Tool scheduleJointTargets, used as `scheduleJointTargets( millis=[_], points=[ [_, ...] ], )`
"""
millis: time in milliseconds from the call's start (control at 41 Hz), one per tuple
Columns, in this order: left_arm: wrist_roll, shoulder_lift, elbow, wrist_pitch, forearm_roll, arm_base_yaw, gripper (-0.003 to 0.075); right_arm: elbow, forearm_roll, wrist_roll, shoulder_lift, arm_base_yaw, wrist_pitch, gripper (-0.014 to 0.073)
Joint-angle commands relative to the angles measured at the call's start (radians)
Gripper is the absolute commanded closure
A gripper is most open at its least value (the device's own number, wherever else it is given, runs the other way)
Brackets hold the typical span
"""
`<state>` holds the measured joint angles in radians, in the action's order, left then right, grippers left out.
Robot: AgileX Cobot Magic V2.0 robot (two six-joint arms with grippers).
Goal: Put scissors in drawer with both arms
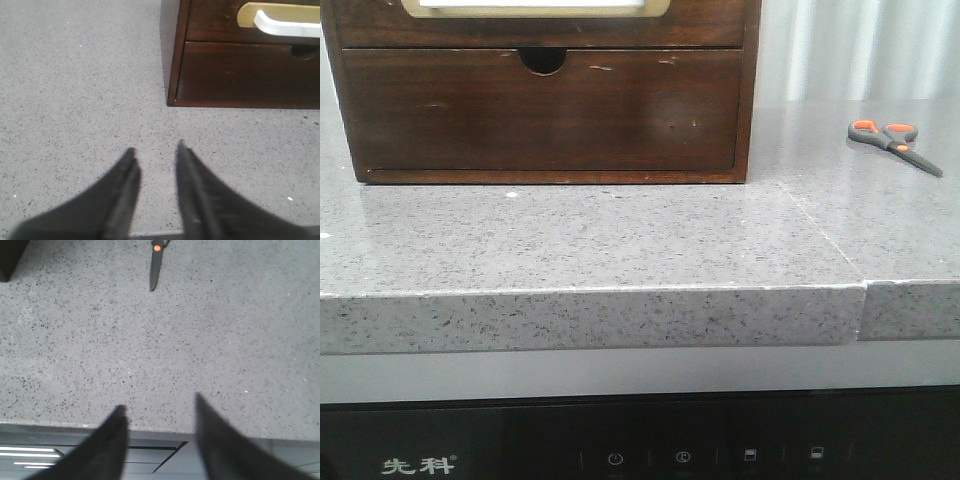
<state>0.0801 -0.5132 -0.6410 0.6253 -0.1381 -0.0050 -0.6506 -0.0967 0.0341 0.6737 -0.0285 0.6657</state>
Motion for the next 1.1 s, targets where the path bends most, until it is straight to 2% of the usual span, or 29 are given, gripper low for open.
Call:
scheduleJointTargets(
  millis=[0,73,219,390,633,755,901,1072],
  points=[
    [-0.011,-0.009,-0.026,-0.095,-0.015,-0.007,0.0215,-0.025,-0.023,-0.006,0.006,0.005,-0.072,-0.0009],
    [-0.011,-0.009,-0.026,-0.106,-0.048,-0.007,0.0138,-0.025,-0.023,-0.006,0.006,0.005,-0.072,-0.0022],
    [-0.011,-0.016,-0.026,-0.146,-0.206,-0.007,0.0138,-0.025,-0.023,-0.006,0.006,0.005,-0.072,-0.002],
    [-0.007,-0.076,-0.026,-0.187,-0.529,-0.007,0.0138,-0.025,-0.023,-0.006,0.006,0.005,-0.072,-0.002],
    [0.016,-0.242,-0.031,-0.193,-0.775,-0.007,0.0148,-0.025,-0.023,-0.006,0.006,0.005,-0.071,-0.0019],
    [0.159,-0.323,-0.031,-0.17,-0.989,-0.007,0.0156,-0.025,-0.022,-0.006,0.006,0.005,-0.066,-0.0019],
    [0.401,-0.426,-0.034,-0.11,-1.285,-0.007,0.0156,-0.025,-0.022,-0.006,0.006,0.005,-0.062,-0.0019],
    [0.597,-0.527,-0.034,-0.028,-1.52,-0.007,0.0156,-0.025,-0.022,-0.006,0.006,0.005,-0.062,-0.0019]
  ],
)
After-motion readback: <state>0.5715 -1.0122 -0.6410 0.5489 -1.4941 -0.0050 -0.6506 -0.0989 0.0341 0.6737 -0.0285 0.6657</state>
